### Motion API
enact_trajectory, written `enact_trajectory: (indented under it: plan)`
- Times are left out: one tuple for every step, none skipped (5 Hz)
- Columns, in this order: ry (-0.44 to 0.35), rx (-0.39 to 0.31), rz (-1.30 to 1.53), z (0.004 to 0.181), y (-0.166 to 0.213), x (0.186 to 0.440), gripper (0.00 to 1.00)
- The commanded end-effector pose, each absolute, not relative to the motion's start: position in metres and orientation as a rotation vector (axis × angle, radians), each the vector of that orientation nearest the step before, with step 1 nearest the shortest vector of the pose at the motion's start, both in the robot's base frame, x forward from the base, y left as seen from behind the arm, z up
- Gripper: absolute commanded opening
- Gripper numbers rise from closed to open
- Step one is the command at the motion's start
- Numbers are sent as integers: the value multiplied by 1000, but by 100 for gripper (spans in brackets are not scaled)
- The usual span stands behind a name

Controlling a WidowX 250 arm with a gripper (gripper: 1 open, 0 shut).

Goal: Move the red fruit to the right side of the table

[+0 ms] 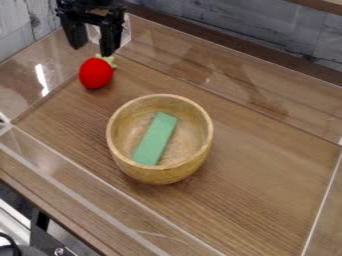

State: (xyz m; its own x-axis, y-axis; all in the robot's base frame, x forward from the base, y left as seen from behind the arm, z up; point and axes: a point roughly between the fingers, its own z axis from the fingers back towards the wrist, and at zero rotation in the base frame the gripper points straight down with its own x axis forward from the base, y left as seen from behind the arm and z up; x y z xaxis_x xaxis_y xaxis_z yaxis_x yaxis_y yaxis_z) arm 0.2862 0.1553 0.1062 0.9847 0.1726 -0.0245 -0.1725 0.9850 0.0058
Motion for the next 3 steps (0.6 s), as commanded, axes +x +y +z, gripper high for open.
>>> enact_trajectory:
  plan:
    - [-32, 31, 176, 118, 160, 300, 100]
    - [-36, 32, 163, 113, 159, 308, 100]
    - [-44, 33, 162, 116, 159, 323, 100]
